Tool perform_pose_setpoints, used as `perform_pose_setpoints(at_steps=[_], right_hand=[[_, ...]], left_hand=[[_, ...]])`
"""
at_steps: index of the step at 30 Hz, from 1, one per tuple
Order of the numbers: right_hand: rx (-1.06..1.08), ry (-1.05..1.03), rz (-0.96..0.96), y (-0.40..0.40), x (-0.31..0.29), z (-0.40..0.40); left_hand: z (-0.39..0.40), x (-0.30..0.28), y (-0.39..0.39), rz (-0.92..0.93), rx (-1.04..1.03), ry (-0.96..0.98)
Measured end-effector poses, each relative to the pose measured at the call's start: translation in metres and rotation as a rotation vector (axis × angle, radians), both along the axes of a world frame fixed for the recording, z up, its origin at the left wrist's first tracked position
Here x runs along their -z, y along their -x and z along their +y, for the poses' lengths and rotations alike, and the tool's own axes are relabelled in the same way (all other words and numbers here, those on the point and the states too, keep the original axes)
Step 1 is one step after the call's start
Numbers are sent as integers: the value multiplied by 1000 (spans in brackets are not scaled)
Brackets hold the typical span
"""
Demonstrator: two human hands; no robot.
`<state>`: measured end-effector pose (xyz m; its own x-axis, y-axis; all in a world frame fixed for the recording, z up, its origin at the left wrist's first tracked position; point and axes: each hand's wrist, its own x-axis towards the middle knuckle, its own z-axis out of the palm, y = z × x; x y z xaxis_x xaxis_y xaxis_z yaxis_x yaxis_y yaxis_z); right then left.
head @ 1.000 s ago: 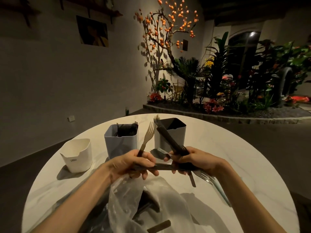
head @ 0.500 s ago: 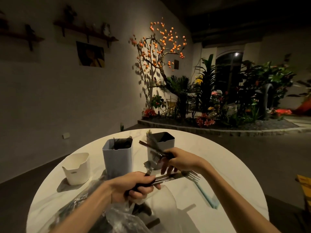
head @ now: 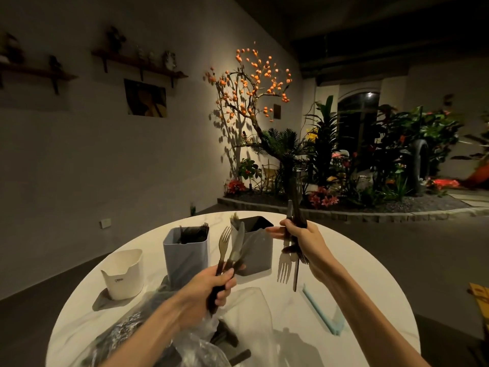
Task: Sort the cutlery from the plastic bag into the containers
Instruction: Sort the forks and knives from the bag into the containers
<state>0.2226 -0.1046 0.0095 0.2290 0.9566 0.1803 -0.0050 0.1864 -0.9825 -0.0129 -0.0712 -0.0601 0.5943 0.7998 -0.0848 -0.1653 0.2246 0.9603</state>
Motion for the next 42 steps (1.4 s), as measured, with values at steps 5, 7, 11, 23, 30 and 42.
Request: perform_pose_setpoints(at_steps=[5,7,11,23,30,42], right_hand=[[-30,72,28,6,19,8],[-17,126,-2,12,29,9],[39,220,26,19,51,19],[-54,206,407,17,109,53],[-19,193,324,24,114,52],[-133,268,291,32,115,47]], left_hand=[[5,4,-9,-37,-81,-56],[10,7,-15,-31,-80,-56],[24,19,-28,-86,-67,-4],[61,68,-52,-235,-38,156],[45,69,-62,-21,-142,-43],[43,69,-64,9,-140,-63]])
